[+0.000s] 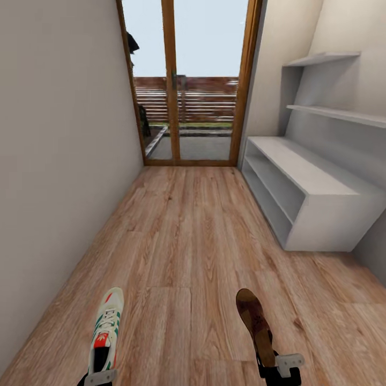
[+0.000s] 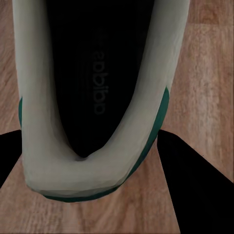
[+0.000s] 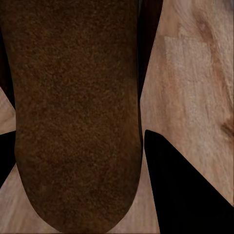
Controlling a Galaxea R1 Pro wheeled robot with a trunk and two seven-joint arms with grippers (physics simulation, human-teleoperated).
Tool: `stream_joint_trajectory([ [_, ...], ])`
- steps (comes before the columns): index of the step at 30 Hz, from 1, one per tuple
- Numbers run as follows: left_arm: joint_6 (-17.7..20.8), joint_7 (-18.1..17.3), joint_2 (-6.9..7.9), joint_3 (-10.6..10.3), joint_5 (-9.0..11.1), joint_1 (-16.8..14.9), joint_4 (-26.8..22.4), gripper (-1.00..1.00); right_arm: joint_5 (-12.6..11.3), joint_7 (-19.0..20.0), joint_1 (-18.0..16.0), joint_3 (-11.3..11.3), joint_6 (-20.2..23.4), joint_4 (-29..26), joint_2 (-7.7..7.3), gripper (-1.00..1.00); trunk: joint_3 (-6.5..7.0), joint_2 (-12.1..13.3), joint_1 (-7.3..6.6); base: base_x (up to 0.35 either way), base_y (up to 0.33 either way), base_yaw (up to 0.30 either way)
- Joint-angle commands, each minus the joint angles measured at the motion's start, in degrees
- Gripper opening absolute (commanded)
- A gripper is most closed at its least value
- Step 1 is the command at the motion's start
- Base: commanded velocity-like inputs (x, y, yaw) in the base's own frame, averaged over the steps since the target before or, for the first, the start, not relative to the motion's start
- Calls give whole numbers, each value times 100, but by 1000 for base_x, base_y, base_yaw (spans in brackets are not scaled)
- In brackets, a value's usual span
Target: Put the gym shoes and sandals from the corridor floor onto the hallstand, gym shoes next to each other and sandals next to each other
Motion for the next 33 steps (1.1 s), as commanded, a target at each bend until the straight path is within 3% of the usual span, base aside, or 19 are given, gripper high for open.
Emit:
stream_joint_trajectory([
  [1,-21,-7,-3,36,-58,-5,4,-100,38,-23,-3,-4,-14,4,-1,-100,-5,-2,2,332,83,0],
  [33,-23,-7,-3,36,-52,-5,4,-100,47,-23,-3,5,-7,40,-1,-100,-5,-2,2,336,30,0],
])
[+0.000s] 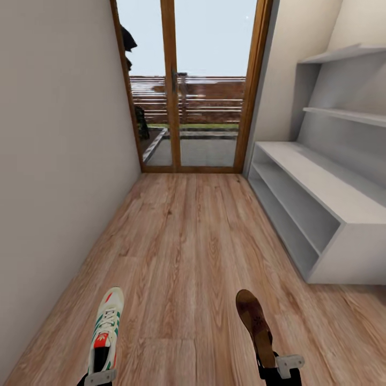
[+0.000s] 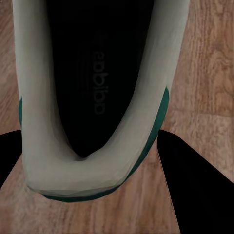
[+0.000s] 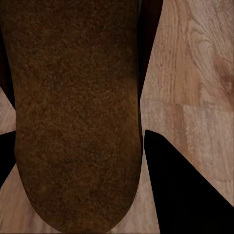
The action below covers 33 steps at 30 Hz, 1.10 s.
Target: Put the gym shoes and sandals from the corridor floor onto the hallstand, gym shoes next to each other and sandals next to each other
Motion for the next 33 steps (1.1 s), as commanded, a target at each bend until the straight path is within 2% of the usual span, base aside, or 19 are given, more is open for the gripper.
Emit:
stream_joint_trajectory([
  [1,-20,-7,-3,36,-57,-5,3,-100,38,-23,-3,-3,-14,4,-1,-100,-5,-2,2,338,0,0],
  [33,-27,-7,-9,45,-54,-5,3,-100,38,-23,-3,-3,-11,6,-1,-100,-5,-2,2,338,0,0],
])
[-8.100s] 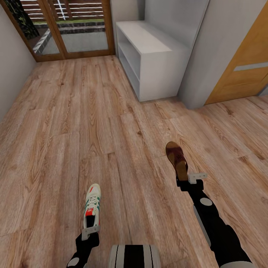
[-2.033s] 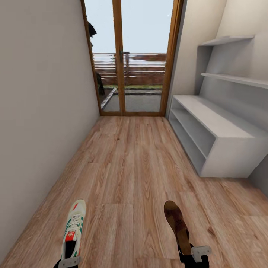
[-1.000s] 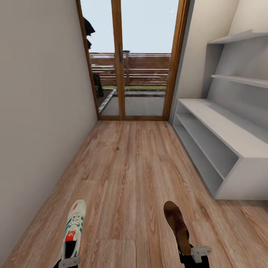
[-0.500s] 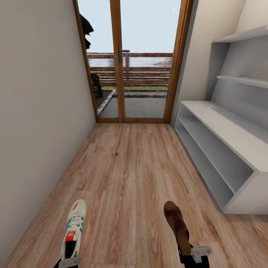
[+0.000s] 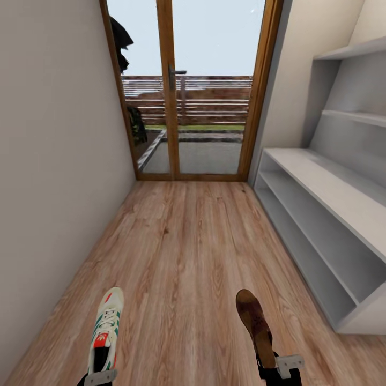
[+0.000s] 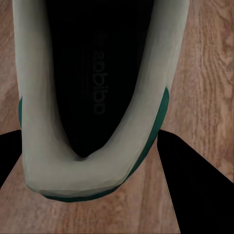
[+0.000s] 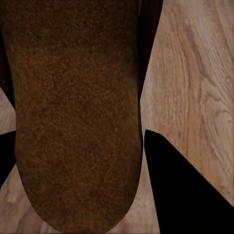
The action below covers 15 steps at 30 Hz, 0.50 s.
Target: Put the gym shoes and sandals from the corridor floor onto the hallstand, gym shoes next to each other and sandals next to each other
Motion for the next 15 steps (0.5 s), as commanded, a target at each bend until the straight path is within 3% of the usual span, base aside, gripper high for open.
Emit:
stream_joint_trajectory([
  [1,-20,-7,-5,39,-60,-5,2,-100,38,-23,-3,-3,-13,3,-1,-100,-5,-2,2,338,0,0],
  [15,-20,-7,1,39,-61,-5,7,-100,30,-23,-3,-4,-13,3,-1,-100,-5,-2,2,336,73,0],
])
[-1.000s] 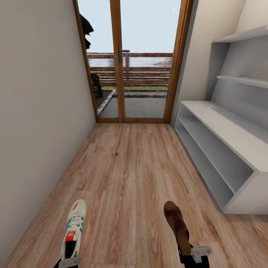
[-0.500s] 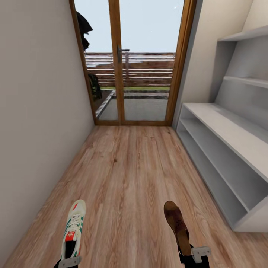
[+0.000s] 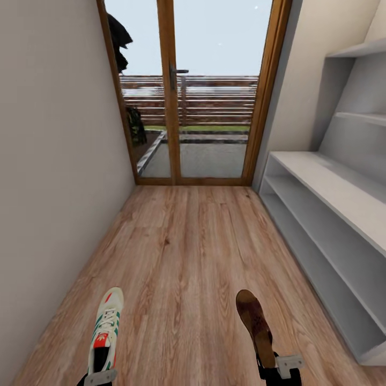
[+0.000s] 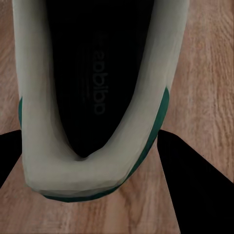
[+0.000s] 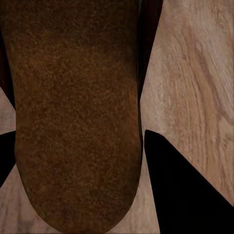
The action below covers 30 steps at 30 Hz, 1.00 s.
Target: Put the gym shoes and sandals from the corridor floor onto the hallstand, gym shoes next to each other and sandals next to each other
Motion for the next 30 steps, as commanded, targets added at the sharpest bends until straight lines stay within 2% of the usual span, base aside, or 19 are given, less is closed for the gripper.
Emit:
stream_joint_trajectory([
  [1,-21,-7,-3,36,-58,-5,6,-100,38,-23,-3,-5,-14,3,-1,-100,-5,-2,2,334,95,0],
  [30,-21,-7,-3,36,-55,-5,8,-100,29,-23,-3,-6,-14,3,6,-100,-5,-2,2,334,82,0],
])
